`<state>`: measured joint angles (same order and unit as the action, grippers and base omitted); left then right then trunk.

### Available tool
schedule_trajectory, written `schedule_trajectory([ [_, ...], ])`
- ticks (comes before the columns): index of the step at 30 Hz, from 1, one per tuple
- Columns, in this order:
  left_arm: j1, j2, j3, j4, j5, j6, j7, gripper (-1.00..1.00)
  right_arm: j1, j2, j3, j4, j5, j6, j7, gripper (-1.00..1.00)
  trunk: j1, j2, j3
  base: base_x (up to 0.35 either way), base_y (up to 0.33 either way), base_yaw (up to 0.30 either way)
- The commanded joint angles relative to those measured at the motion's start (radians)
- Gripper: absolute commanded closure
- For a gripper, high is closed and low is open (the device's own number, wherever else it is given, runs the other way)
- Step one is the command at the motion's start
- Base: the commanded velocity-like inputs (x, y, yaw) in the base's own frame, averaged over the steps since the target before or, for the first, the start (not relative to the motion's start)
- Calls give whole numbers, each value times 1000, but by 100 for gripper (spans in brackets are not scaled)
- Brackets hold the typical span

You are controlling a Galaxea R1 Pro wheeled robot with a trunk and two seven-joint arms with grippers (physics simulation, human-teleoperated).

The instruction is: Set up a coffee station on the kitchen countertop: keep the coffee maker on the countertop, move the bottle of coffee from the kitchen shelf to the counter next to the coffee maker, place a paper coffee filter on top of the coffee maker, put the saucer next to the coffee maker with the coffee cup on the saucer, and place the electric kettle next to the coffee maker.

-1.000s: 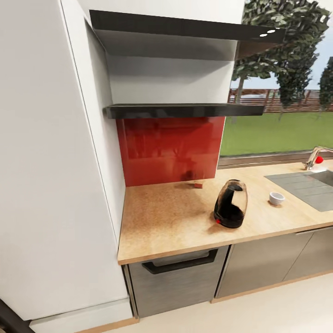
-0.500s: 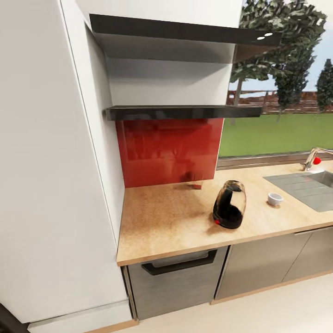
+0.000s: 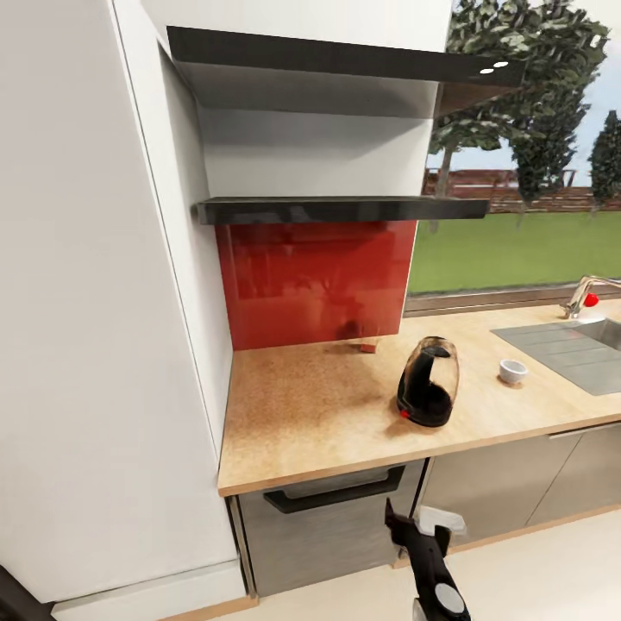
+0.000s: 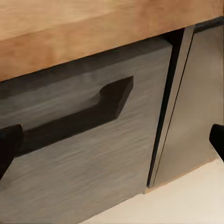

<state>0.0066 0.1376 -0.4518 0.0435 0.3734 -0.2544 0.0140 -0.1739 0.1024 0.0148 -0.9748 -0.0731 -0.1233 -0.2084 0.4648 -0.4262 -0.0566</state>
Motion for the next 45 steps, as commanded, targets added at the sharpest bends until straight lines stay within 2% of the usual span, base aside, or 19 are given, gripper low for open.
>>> schedule_trajectory([
  [1, 0, -1, -8, 1, 6, -5, 1, -100, -2, 13, 2, -34, -8, -3, -11, -100, 1, -2, -2, 0, 0, 0],
  [5, 0, 0, -9, 0, 5, -5, 1, -100, -10, 37, 2, -161, -7, 12, -32, -100, 1, -2, -2, 0, 0, 0],
  [6, 0, 0, -10, 0, 4, -5, 0, -100, -23, 42, 3, -236, -7, 48, -66, -100, 1, -2, -2, 0, 0, 0],
  [7, 0, 0, -11, -1, 4, -5, 0, -100, -46, 44, 5, -314, -8, 116, -116, -100, 1, -2, -2, 0, 0, 0],
  [9, 0, 1, -11, -1, 4, -5, 0, -100, -83, 46, 21, -401, -9, 226, -171, -100, 1, -2, -2, 0, 0, 0],
  [10, 0, 2, -11, -1, 4, -5, 0, -100, -98, 46, 32, -418, -9, 249, -181, -100, 1, -2, -2, 0, 0, 0],
  [11, 0, 6, -11, 1, 4, -4, 0, -100, -133, 46, 67, -438, -8, 283, -235, -100, 1, -2, -2, 0, 0, 0],
  [12, 0, 8, -11, 1, 5, -4, 0, -100, -141, 46, 84, -440, -9, 289, -272, -100, 1, -2, -2, 0, 0, 0],
  [13, 0, 9, -11, 1, 5, -4, 0, -100, -150, 47, 130, -439, -9, 293, -341, -100, 1, -2, -2, 0, 0, 0],
  [16, 0, 9, -12, 2, 5, -1, 0, -100, -155, 48, 206, -438, -9, 296, -391, -100, 1, -2, -2, 30, 7, 0],
  [18, 0, 8, -12, 2, 6, 2, 1, -100, -156, 48, 216, -439, -9, 296, -398, -100, 1, -2, -2, 164, 90, 0],
  [25, 1, 6, -12, 3, 7, 6, 11, -100, -156, 45, 218, -419, -8, 295, -403, -100, 1, -2, -2, 125, 77, 0],
  [28, 6, 3, -12, 3, 7, 6, 11, -100, -156, 44, 160, -382, -9, 293, -418, -100, 1, -2, -2, 9, 4, 0],
  [31, 7, 2, -12, 4, 7, 7, 11, -100, -156, 44, 133, -355, -10, 291, -421, -100, 1, -2, -2, 104, 1, 0],
  [45, 18, 1, -12, 4, 7, 12, 12, -100, -156, 43, 126, -344, -10, 291, -422, -100, 1, -2, -2, 149, 0, 0],
])
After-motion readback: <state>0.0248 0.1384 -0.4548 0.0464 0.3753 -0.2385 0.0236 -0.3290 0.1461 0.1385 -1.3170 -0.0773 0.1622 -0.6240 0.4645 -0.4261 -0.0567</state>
